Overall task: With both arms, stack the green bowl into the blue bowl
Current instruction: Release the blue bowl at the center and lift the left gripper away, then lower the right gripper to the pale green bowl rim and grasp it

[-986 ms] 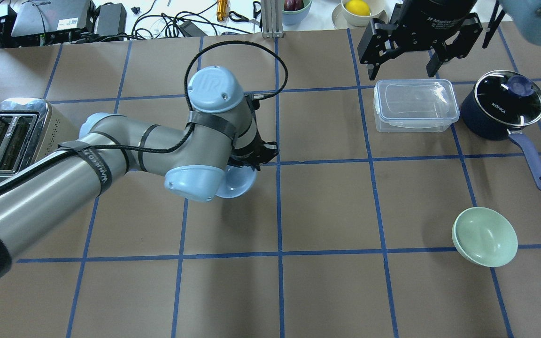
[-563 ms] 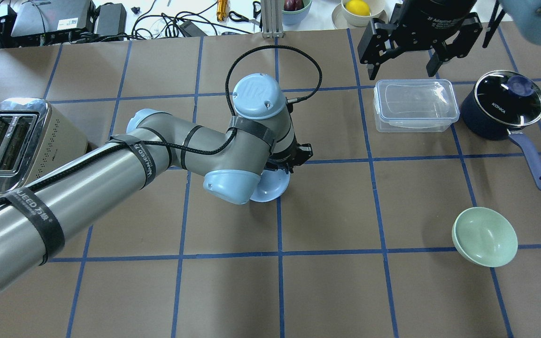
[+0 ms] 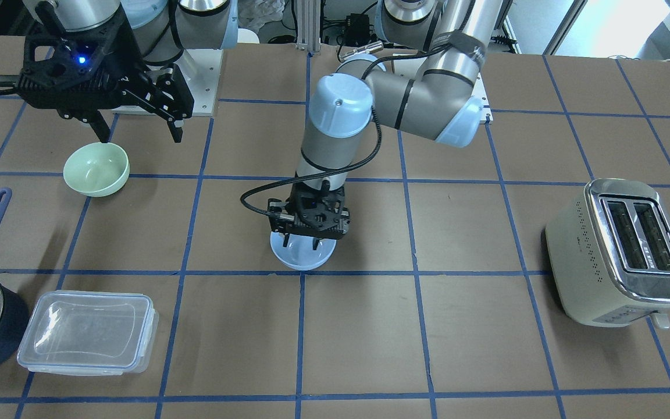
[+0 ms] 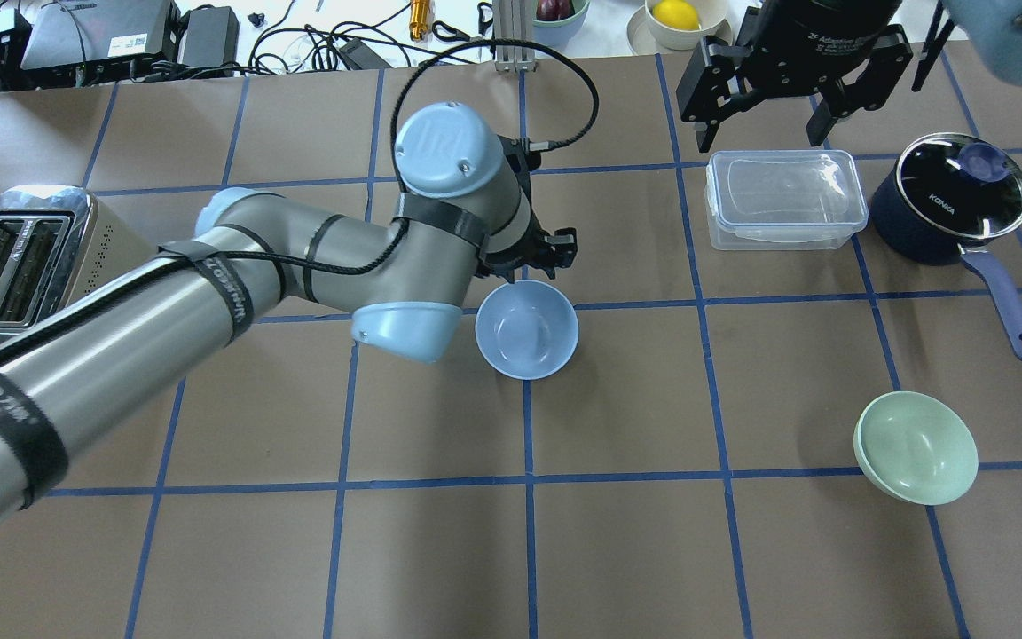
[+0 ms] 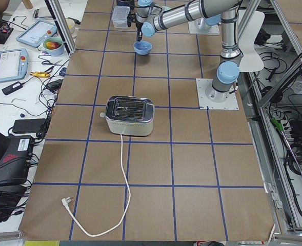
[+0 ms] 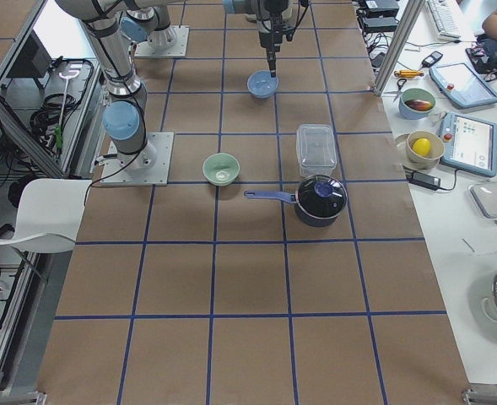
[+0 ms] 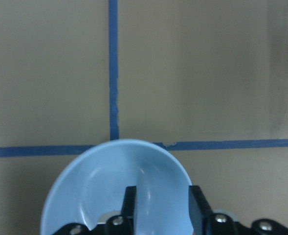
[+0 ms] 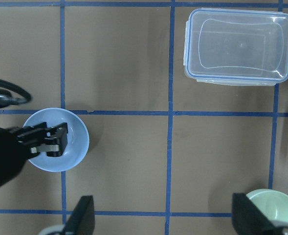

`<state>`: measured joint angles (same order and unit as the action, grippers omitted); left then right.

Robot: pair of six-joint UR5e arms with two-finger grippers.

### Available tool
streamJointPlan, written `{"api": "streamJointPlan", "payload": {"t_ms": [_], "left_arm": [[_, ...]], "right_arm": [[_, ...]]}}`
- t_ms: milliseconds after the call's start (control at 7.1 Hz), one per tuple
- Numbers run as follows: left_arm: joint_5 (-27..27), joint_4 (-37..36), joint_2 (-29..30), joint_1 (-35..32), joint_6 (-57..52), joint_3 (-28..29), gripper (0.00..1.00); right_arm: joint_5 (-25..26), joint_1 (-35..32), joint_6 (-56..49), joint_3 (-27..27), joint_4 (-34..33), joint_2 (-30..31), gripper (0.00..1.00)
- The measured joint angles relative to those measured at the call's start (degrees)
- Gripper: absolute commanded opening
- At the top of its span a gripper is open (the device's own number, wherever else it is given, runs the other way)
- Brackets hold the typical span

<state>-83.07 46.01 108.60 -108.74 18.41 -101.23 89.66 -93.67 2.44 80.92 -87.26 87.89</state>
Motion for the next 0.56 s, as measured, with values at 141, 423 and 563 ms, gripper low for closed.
{"api": "streamJointPlan", "payload": {"t_ms": [141, 423, 563], "left_arm": [[1.31, 7.31, -3.78, 6.01, -8.34, 0.37, 1.00], [2.11, 26.12, -11.39, 17.88, -24.51, 2.24, 1.00], [-0.24, 33.32, -15.08, 20.59, -28.87, 3.84, 1.00]], "right_arm": [[0.19, 0.25, -0.06, 0.16, 0.30, 0.00, 1.00], [0.42, 1.86, -2.73, 1.19, 1.40, -0.13, 0.99], [0.57, 4.31, -6.33, 3.80, 1.41, 0.02, 0.99]]}}
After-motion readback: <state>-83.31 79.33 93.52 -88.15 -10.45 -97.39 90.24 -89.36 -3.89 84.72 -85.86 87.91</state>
